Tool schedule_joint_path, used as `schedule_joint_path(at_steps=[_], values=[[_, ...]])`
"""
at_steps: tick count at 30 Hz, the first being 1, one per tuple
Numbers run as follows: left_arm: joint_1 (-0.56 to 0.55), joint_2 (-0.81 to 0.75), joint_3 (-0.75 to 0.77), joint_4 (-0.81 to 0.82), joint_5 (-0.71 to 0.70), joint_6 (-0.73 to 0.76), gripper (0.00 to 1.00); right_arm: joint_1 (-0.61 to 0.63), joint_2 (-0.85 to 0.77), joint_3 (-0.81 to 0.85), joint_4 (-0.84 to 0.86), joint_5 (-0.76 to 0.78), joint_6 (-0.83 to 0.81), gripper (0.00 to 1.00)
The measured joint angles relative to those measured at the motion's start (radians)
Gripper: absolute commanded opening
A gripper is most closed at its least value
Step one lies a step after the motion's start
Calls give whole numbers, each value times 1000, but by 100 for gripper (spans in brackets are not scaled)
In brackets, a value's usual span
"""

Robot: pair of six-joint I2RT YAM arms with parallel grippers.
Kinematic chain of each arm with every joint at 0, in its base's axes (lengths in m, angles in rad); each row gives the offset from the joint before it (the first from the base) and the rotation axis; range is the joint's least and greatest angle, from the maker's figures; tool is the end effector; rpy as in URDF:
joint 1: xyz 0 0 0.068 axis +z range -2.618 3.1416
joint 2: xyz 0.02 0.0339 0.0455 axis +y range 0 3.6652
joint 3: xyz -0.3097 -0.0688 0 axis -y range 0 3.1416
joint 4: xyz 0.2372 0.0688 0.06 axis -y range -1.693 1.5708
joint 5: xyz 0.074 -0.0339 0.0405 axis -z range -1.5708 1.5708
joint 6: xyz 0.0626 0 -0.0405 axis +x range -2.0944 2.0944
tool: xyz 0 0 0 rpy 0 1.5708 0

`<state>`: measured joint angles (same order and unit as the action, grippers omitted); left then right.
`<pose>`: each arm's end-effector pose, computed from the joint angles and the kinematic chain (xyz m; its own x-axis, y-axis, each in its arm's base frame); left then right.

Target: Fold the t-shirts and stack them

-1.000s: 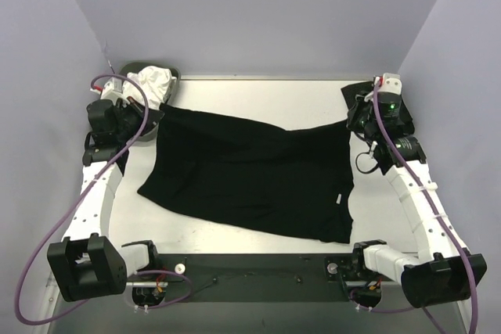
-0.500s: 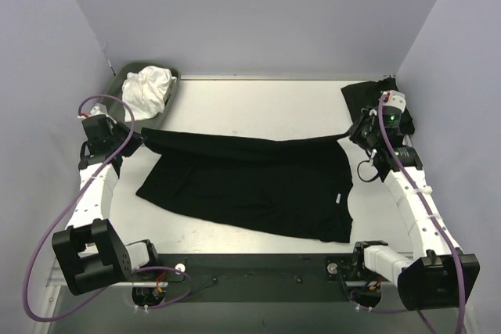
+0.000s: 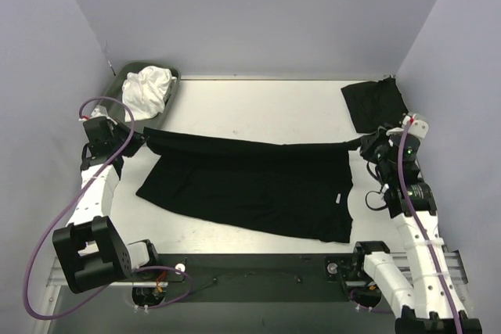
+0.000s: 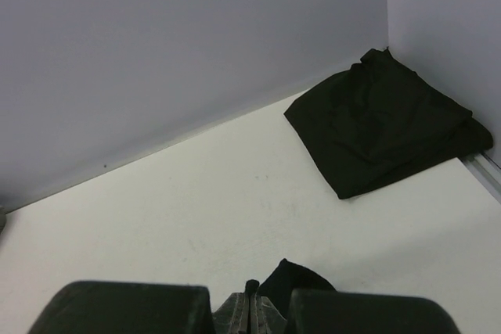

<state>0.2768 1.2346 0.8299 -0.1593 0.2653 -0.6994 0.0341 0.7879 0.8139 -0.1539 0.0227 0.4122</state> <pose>0.2672 0.0588 0.2958 -0.3610 -0.7484 -0.5565 -0.3697 0.6626 -0.6513 0.1725 0.0045 0.3818 -0.1214 0.3966 -0.9099 0.0405 0.9179 0.3947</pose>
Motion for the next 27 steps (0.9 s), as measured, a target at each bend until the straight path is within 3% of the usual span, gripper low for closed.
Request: schedule_joint_path(at_steps=[6,13,27], values=[[0,0,-22,-14,-29,1,0,32,-156,-43,-86,3,8,0],[0,13,-31,-16,-64,7,0,167,-275,-72,-175,42,14,0],[0,51,-43,-52,-113,28,0,322,-226,-152,-326,48,82,0]])
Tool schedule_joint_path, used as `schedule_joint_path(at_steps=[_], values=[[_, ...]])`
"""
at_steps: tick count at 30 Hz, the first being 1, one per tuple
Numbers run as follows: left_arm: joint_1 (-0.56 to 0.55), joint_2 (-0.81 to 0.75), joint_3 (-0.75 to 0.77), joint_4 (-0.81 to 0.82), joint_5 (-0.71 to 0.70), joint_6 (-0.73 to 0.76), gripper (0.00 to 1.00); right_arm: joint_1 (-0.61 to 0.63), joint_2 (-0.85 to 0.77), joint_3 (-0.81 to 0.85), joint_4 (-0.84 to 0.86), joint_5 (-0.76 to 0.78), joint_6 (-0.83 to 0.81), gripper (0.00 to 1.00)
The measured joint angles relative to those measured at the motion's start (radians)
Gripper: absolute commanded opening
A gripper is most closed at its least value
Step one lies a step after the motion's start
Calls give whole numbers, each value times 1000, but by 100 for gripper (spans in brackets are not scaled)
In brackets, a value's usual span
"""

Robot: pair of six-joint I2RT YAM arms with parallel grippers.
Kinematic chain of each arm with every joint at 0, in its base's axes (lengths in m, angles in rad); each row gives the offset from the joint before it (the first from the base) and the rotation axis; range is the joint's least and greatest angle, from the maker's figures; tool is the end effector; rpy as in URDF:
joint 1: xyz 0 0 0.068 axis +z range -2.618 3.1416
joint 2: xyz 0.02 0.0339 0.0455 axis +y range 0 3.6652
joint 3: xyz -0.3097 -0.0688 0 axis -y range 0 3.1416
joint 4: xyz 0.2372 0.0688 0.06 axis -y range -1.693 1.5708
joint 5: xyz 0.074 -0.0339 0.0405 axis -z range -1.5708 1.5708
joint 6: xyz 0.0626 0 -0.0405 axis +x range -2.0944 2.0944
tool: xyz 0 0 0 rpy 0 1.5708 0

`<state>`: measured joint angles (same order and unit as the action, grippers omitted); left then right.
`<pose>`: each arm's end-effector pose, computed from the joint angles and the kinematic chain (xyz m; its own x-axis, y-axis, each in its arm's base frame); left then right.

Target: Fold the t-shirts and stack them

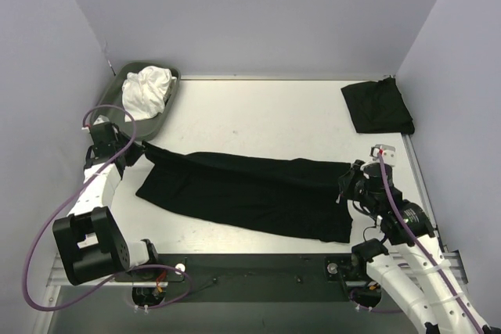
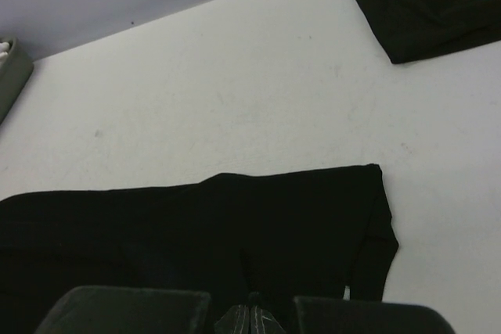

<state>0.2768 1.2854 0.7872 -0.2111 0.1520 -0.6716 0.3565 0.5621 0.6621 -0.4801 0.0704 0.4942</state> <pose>0.2652 0.0655 0.2615 -0.3911 -0.7505 -0.5327 -0.5148 0.6582 -0.5494 0.1090 0.0359 0.3113 -0.4422 0.3402 -0.8299 -0.0877 0.9044 0.4175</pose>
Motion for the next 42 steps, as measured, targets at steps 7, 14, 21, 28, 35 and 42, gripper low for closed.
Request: schedule_joint_path(at_steps=[7,14,21,28,35,42], values=[[-2,30,0,-41,-35,1,0,52,0,0,-93,32,39,0],[-8,64,-1,-104,-51,5,77,162,-2,10,-195,84,115,52],[-9,5,-11,-143,-48,20,91,276,10,76,-261,178,161,96],[-30,-66,43,-134,17,9,93,285,163,135,-187,266,156,100],[-299,3,126,-79,73,-4,95,145,504,136,32,199,146,100],[-460,69,129,-66,87,22,97,-23,700,137,213,76,154,99]])
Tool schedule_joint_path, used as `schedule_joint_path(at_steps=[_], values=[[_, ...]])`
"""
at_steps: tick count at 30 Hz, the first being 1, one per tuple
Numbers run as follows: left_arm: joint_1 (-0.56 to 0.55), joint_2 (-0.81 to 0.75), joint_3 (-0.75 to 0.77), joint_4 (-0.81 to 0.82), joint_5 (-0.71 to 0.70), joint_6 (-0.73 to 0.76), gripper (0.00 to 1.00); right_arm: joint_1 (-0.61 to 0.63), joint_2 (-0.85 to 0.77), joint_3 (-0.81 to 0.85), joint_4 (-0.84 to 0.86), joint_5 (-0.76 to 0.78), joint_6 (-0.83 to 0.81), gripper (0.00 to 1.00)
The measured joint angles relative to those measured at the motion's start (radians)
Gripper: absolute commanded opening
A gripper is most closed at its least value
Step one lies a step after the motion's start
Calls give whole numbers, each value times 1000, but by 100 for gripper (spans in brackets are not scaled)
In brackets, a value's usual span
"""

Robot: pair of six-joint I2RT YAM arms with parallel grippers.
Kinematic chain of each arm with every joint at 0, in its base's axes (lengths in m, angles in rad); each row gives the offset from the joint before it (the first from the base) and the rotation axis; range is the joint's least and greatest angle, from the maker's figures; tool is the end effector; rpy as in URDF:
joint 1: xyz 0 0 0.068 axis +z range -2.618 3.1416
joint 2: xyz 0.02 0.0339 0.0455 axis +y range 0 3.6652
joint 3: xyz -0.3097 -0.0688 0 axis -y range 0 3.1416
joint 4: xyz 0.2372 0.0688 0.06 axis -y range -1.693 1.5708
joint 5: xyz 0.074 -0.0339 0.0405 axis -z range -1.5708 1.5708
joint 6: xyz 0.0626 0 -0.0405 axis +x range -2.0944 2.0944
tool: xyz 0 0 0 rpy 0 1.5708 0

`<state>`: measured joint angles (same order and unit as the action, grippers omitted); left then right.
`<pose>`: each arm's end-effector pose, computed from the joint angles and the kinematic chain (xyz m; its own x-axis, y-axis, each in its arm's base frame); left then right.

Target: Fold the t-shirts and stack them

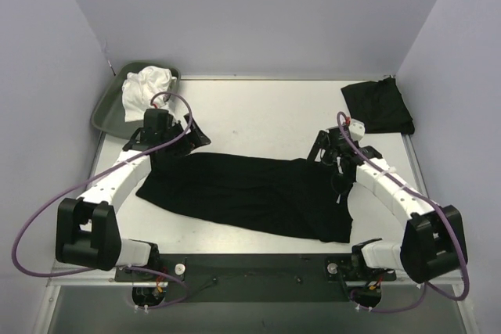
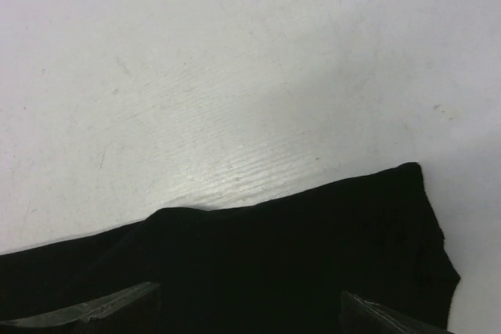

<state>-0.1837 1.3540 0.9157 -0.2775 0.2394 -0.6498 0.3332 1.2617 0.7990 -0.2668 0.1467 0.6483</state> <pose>0.2877 -0.0685 0.2811 -0.7275 -0.4627 -0.5066 -0.1090 0.8070 -0.5804 0.2545 0.0784 0.2657 -0.6352 0.4123 -0.6531 0.2045 0.9052 0.3725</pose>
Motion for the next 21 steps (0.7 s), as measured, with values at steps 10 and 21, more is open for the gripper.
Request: schedule_joint_path(at_steps=[10,21], values=[[-27,30,-114,18,-28,3,97,-24,200,-25,172,-156,79,98],[-27,-90,-123,11,-56,3,97,-74,325,33,169,-146,76,100]])
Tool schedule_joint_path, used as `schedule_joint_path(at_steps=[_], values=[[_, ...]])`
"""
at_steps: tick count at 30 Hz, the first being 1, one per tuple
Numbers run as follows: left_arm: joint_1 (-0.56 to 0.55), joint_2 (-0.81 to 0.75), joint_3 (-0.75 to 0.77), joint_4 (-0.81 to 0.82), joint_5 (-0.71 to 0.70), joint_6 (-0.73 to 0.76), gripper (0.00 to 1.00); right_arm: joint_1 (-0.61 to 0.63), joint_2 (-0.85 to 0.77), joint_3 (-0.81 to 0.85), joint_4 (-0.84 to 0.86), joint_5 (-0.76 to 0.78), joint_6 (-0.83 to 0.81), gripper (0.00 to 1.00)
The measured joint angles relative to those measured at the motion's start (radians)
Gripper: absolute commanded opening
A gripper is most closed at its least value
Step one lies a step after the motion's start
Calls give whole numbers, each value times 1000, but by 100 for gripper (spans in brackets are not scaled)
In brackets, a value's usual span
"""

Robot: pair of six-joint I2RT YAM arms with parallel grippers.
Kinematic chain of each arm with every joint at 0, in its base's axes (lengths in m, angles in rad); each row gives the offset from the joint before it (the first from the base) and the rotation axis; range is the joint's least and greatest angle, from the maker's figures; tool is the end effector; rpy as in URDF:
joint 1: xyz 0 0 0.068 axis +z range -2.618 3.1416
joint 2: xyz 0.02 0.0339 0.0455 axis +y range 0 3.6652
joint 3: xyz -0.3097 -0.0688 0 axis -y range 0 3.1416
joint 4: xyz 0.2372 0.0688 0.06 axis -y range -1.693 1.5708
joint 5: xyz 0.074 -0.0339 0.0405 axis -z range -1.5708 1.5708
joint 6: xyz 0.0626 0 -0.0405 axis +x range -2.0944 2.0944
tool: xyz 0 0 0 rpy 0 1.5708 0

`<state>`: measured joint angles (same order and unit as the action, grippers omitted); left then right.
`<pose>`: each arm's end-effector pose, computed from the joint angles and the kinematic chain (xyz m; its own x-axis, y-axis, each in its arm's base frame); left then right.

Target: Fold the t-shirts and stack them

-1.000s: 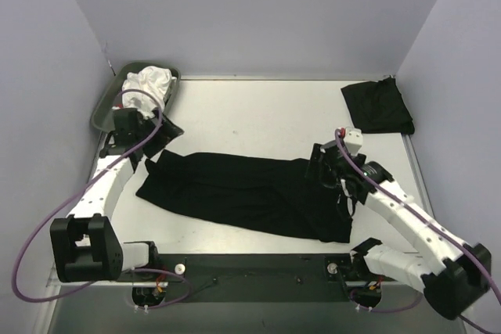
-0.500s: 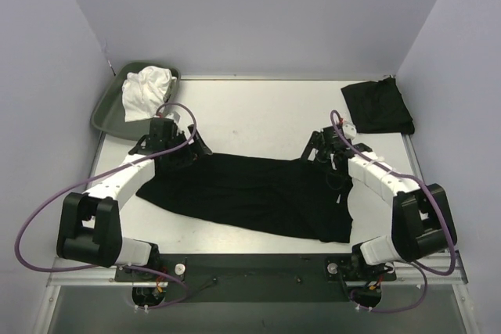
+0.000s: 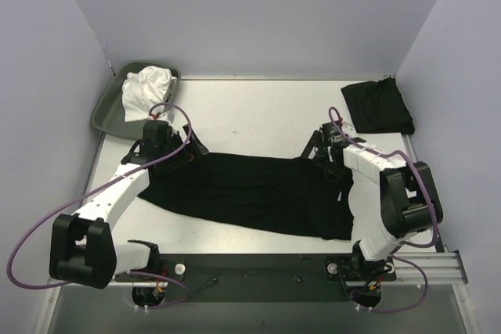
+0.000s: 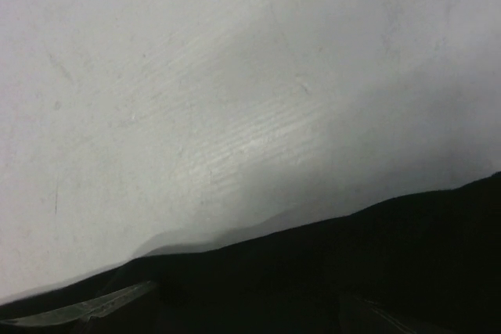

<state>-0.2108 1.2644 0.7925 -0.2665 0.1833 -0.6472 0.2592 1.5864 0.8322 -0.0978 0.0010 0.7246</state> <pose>0.2571 -0.0667 0.2632 -0.7286 -0.4504 -0.5160 -0.1276 0.8295 -0.5438 0.3178 0.0842 0.2017 -0.7142 0.4964 -0.4935 0.2907 0.8517 0.4359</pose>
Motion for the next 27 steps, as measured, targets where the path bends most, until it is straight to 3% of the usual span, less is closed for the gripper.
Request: schedule_joint_path(at_steps=[13,21,27], values=[[24,-154,0,-72,-52,6,98,-115,259,308,-24,3,-76,97],[77,-153,-14,-85,-56,23,98,-154,434,557,-82,1,-121,97],[107,-137,-14,-92,-48,34,98,-168,449,601,-108,0,-152,99]])
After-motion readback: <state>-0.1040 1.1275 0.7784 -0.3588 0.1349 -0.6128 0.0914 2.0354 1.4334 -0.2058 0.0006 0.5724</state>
